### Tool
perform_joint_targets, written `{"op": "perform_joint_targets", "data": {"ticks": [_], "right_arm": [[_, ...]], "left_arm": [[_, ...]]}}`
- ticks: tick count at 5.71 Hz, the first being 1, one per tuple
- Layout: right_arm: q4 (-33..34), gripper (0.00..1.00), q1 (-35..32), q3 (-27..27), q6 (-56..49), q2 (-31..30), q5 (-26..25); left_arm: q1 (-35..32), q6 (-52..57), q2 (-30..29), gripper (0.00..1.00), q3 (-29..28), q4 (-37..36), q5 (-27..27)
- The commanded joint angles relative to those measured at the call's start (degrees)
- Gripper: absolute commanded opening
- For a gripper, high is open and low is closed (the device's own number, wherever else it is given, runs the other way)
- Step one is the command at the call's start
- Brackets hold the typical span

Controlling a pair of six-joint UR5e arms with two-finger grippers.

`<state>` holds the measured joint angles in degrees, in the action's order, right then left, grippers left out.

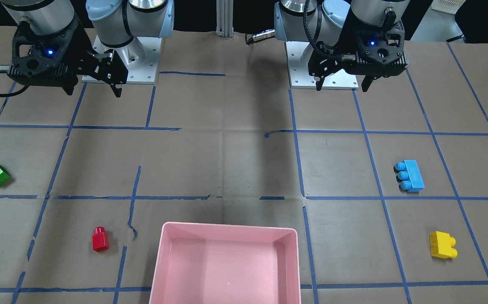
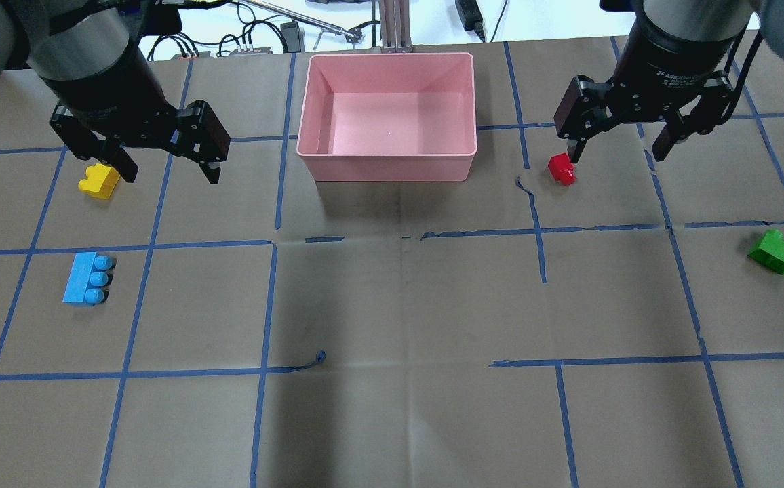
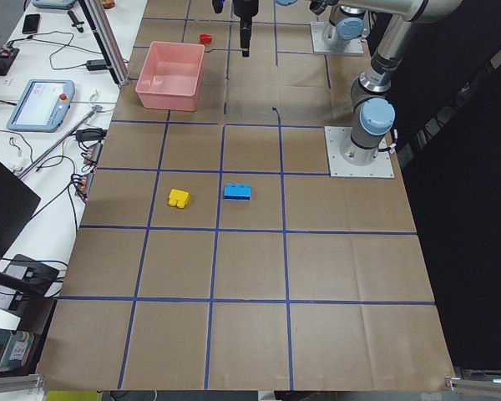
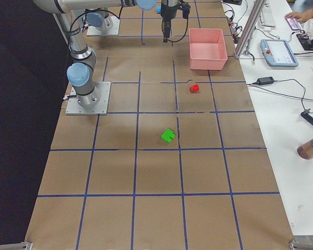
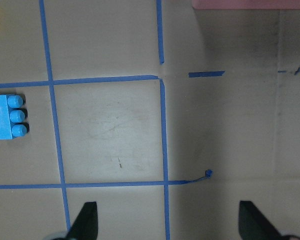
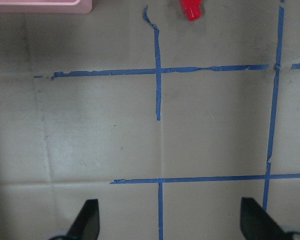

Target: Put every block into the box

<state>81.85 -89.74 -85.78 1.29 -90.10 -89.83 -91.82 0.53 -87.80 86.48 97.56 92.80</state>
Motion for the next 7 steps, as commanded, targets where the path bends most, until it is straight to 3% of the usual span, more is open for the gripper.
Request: {"op": "perform_joint_targets", "data": {"ticks": [1, 4, 6, 7], "right_arm": [[0.0, 1.0, 0.0, -0.1, 0.2, -0.1, 0.0], [0.0, 1.0, 0.0, -0.2, 0.5, 0.0, -0.1], [0.0, 1.0, 0.0, -0.2, 0.4, 0.0, -0.3], [0.2, 1.0, 1.5, -0.3, -0.9, 0.2, -0.9]], "left_arm": [[1.0, 0.0, 0.0, 1.0, 0.0, 0.0, 0.1], [10.8, 2.0, 0.1, 1.0, -0.1, -0.2, -0.1], [20.9, 16.2, -2.4, 1.0, 2.2, -0.7, -0.2], [24.5, 24.3, -4.8, 1.0, 4.4, -6.0, -0.1]]}}
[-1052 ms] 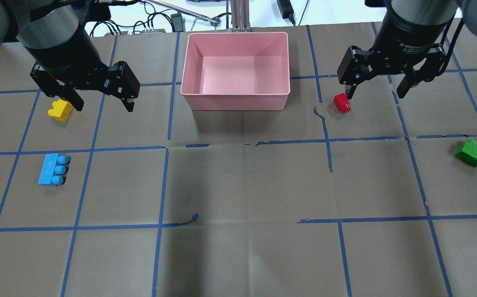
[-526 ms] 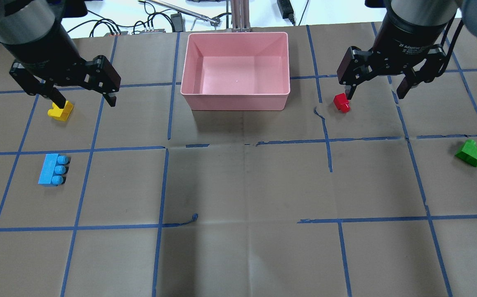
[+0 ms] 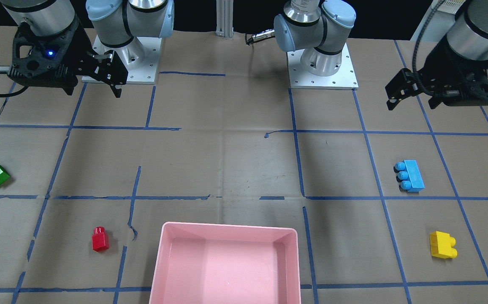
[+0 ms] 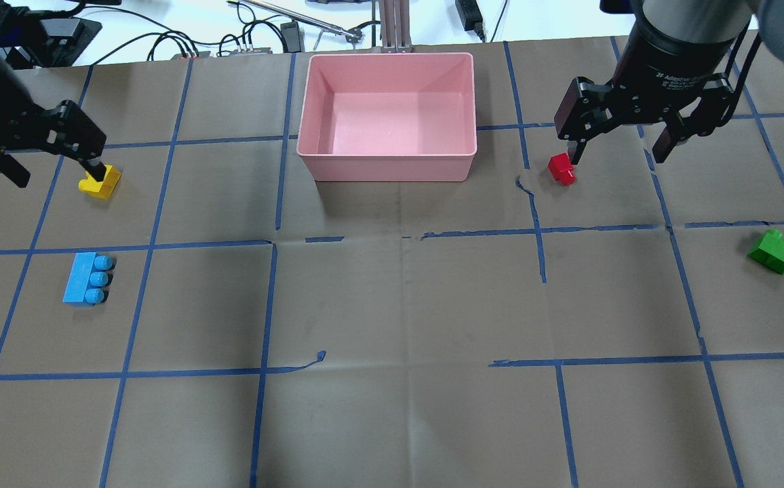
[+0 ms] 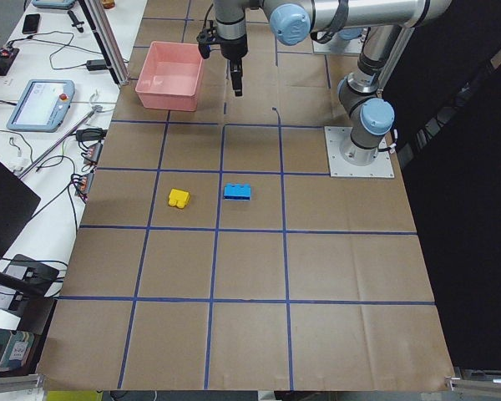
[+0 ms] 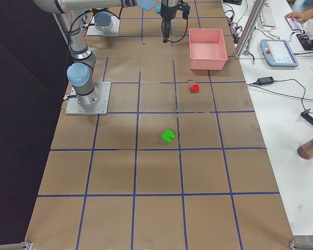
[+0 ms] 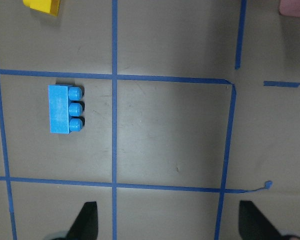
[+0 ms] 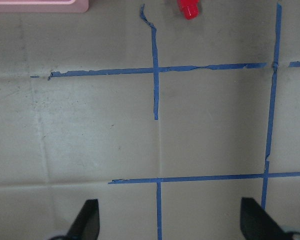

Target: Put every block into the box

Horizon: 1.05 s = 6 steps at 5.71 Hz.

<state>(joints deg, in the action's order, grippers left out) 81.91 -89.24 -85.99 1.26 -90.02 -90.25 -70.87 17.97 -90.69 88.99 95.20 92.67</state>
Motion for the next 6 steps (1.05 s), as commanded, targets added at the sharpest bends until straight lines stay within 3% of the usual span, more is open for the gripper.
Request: {"op": "perform_joint_targets", "data": {"ticks": [1, 4, 6], "right_arm": [[0.3, 1.0, 4.3, -0.1, -6.0, 0.2, -0.5], [3.2, 1.0, 22.1, 0.0, -11.6, 2.0, -0.3], [8.8, 1.0, 34.3, 0.0, -11.0, 7.0, -1.2]], "left_arm": [[6.9, 11.9, -4.8, 1.0, 3.5, -7.2, 0.1], [13.5, 20.5, -15.4, 1.0, 6.1, -20.6, -0.6], [14.9, 20.7, -17.2, 1.0, 13.7, -28.7, -0.5]]}}
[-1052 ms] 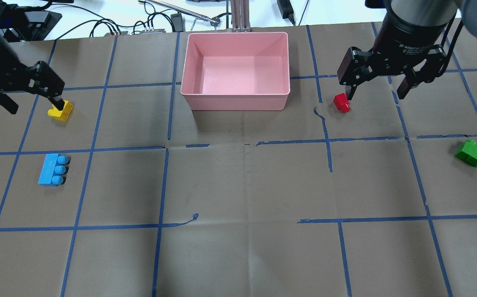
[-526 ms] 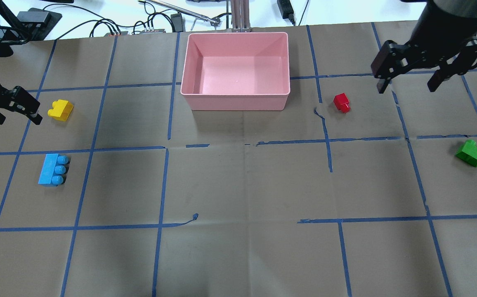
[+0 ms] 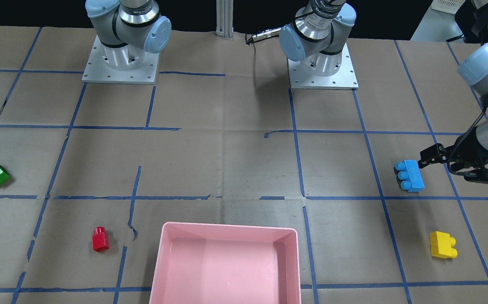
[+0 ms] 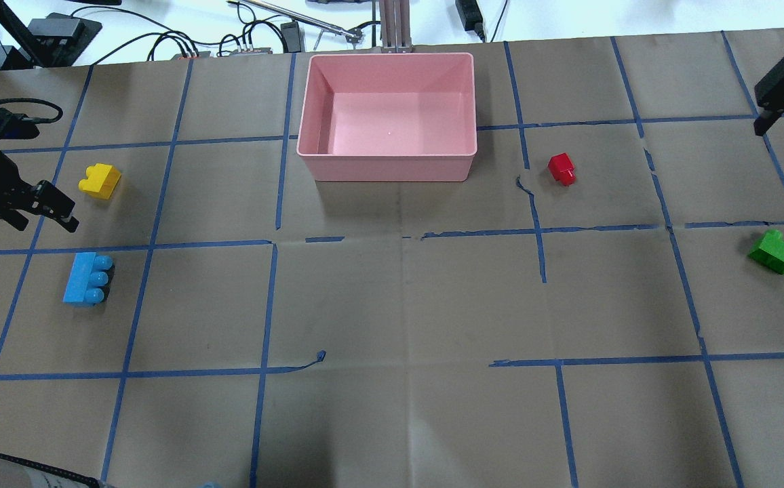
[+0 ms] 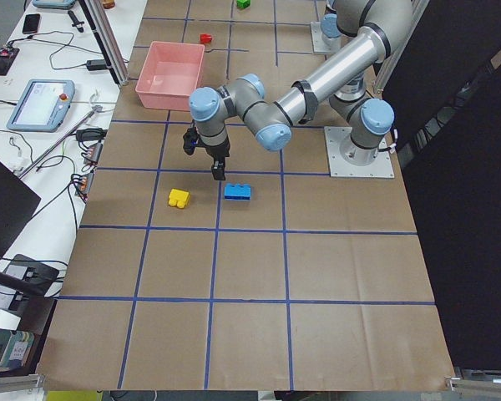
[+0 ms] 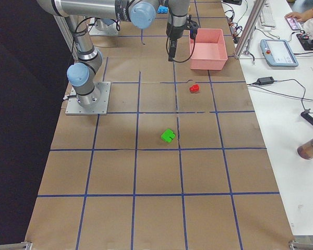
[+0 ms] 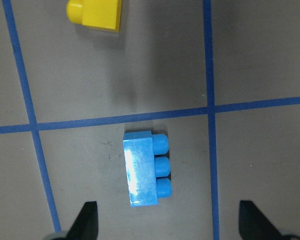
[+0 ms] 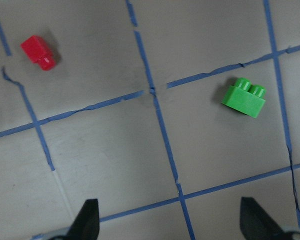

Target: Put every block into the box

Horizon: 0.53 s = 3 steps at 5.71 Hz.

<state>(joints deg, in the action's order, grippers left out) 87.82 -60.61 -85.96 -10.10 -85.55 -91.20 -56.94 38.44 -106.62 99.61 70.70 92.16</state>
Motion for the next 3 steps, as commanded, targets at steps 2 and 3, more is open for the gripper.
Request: {"op": "perform_joint_targets", "data": {"ticks": [2, 3], "right_arm": [[13.2, 1.0, 11.5, -0.1, 3.1, 8.1, -0.6], [13.4, 1.0, 12.3, -0.5, 9.1, 10.5, -0.6]], "left_arm": [[1.4, 0.6, -7.1, 1.0, 6.9, -11.9, 0.6], [1.4, 0.4, -9.6, 1.0, 6.0, -12.1, 1.7]]}}
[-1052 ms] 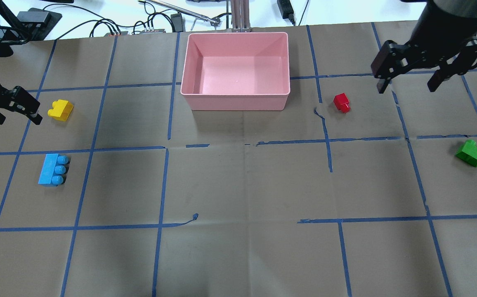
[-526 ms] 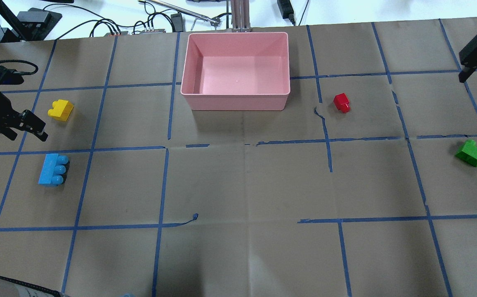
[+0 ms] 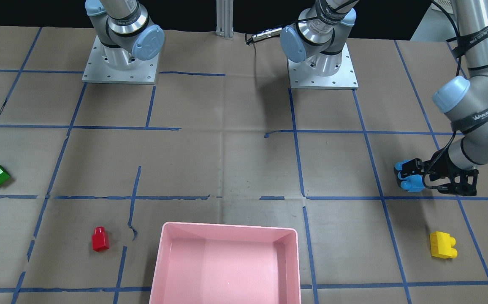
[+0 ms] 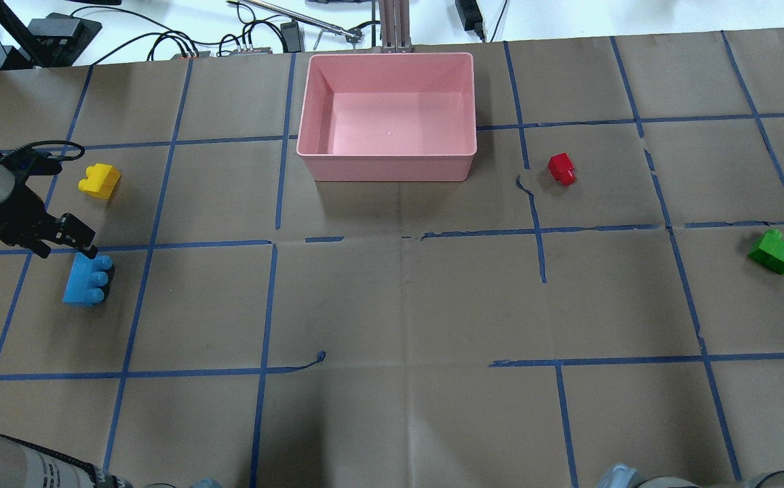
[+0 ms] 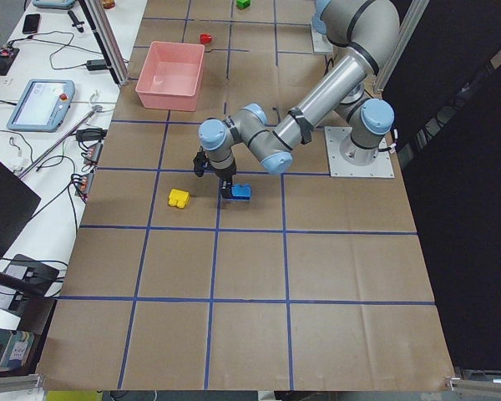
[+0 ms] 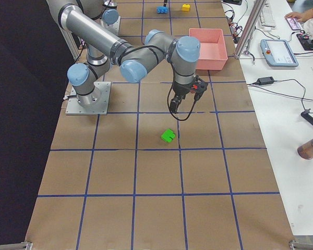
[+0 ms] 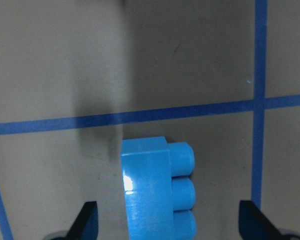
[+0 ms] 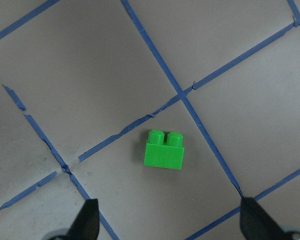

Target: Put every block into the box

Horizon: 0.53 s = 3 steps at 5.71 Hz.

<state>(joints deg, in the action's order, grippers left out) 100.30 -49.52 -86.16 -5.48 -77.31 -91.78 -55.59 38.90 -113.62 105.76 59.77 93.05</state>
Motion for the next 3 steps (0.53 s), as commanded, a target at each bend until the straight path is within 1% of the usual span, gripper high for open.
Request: {"op": "perform_joint_targets", "data": {"ticks": [1, 2, 3], "right_arm": [[2.8, 1.0, 1.2, -2.1, 6.3, 4.2, -0.1], [8.5, 0.99, 1.2, -6.9, 7.9, 4.8, 0.1], [18.1, 0.99, 1.2, -14.1, 8.0, 4.8, 0.3]], "left_arm": [[0.0, -0.1, -4.0, 0.93, -0.5, -1.5, 2.9], [0.0, 0.0, -3.8, 0.5, -0.5, -1.2, 2.8], [0.0, -0.1, -3.0, 0.23, -0.6, -0.8, 2.5]]}}
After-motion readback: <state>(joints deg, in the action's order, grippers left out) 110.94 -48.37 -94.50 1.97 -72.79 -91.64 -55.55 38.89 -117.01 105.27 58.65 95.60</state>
